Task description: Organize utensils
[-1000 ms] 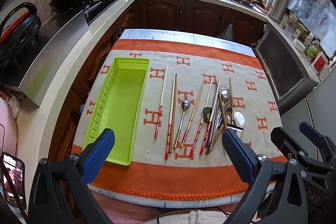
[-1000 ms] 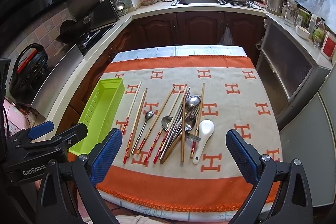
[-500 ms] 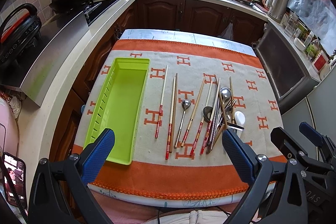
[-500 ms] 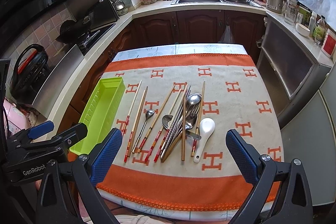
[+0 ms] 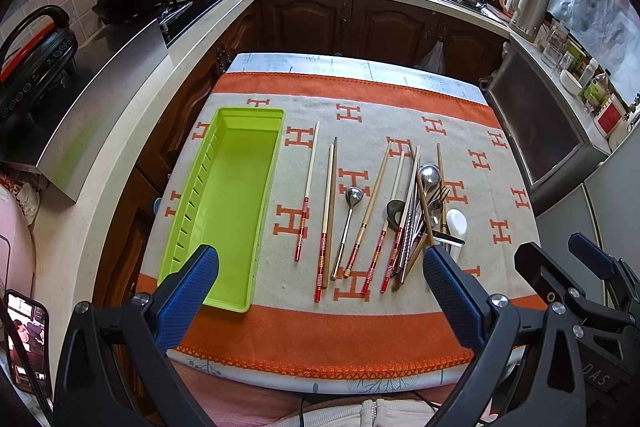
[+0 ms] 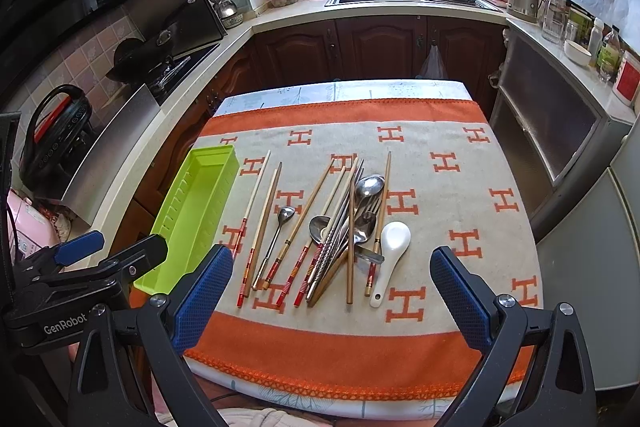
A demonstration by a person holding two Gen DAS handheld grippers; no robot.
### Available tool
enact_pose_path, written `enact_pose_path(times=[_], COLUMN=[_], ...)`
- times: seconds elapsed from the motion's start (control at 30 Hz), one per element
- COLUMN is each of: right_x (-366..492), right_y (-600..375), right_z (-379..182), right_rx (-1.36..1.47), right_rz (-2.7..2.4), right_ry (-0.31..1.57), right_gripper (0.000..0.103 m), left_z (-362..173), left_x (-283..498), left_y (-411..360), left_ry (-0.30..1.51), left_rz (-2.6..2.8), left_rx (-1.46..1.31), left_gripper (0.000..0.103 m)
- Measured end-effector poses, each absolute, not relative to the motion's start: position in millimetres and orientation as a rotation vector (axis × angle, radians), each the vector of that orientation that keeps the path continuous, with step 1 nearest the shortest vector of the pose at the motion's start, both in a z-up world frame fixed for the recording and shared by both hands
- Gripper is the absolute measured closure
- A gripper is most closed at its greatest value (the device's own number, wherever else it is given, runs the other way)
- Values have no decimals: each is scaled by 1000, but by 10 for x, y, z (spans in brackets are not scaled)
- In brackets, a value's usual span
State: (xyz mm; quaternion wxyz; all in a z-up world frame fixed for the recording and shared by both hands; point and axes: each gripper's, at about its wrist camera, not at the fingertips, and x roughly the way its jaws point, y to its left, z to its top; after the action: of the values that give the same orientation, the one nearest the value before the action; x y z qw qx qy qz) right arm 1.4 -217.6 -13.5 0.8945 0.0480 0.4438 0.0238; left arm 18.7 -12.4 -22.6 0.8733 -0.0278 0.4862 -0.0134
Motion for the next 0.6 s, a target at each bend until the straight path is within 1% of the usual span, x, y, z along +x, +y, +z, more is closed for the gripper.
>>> enact_pose_path(times=[0.6], right_x=[-40], right_y=[-2117], right_z=[-192], right_rx=[107], right_rz=[55], right_ry=[926], right_gripper=[2], left_z=[-312], left_x=[163], left_y=[-143], left_ry=[1040], left_rz=[-44], left_rx=[-70], left_gripper=[2])
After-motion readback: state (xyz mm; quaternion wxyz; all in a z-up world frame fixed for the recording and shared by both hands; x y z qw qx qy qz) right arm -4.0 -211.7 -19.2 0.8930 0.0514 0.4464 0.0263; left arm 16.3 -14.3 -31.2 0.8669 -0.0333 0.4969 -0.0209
